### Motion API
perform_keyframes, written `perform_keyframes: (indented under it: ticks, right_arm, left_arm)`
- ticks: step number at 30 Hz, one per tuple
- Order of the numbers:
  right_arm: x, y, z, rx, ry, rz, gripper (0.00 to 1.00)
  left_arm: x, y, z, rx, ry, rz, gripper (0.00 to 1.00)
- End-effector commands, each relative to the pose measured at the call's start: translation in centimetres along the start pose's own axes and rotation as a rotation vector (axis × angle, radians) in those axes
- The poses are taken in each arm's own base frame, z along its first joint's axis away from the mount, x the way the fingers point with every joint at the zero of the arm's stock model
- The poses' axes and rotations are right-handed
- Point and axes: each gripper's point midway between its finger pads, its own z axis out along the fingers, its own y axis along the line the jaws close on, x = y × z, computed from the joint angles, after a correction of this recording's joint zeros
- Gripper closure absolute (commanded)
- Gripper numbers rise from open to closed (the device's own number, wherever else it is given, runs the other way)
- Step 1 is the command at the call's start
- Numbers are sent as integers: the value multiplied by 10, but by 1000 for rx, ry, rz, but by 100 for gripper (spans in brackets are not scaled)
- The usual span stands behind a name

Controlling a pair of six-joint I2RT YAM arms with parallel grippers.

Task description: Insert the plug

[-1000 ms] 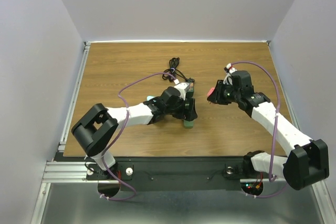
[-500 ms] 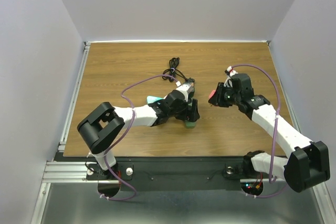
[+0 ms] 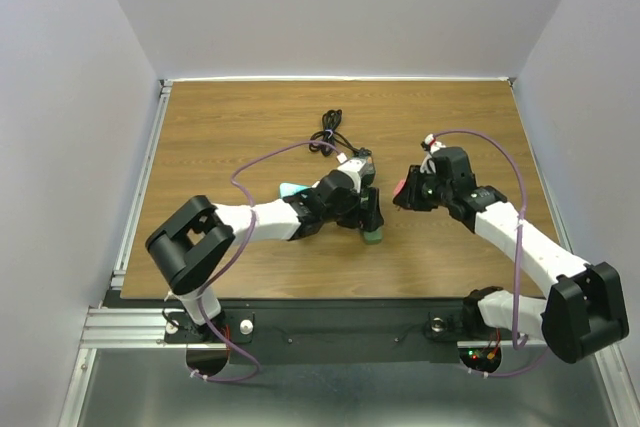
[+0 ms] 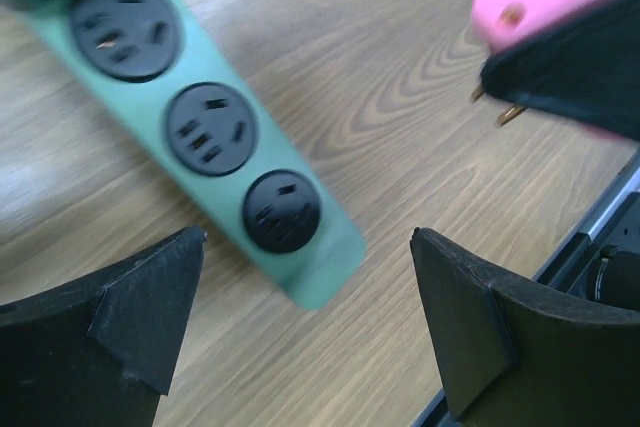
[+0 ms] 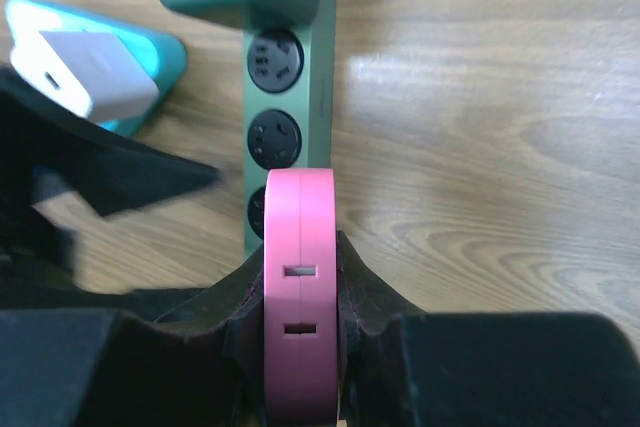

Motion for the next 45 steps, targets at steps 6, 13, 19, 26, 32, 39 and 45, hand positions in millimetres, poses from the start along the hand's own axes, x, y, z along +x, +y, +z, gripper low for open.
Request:
perform_keyframes:
  ticks: [6,13,19,26,32,39,45]
  right_arm:
    - [3,29,18,-61,-57,-99,100]
    - [0,33,21,-29,-117,-144,100]
    - [6,38,27,6,-154,-183,100]
    - [14,44,37,22,-154,-215,99]
    - [22,34,41,78,-168,-234,100]
    - [21,38,43,68,-239,-236,100]
    - [22,49,47,52,-274,-261,100]
  left_arm:
    - [-100,46,-30,-191,-228,7,3]
    - [-136,56,-10,-190,-283,0,3]
    - [-138,66,17,-173,-267,-20,4]
    - [-138,72,25,-146,-275,-45,6]
    - [-136,76,25,-139,-262,-52,18]
    - [-114,84,28,-139,-202,-71,41]
    - [-102,88,27,-143,-179,-77,44]
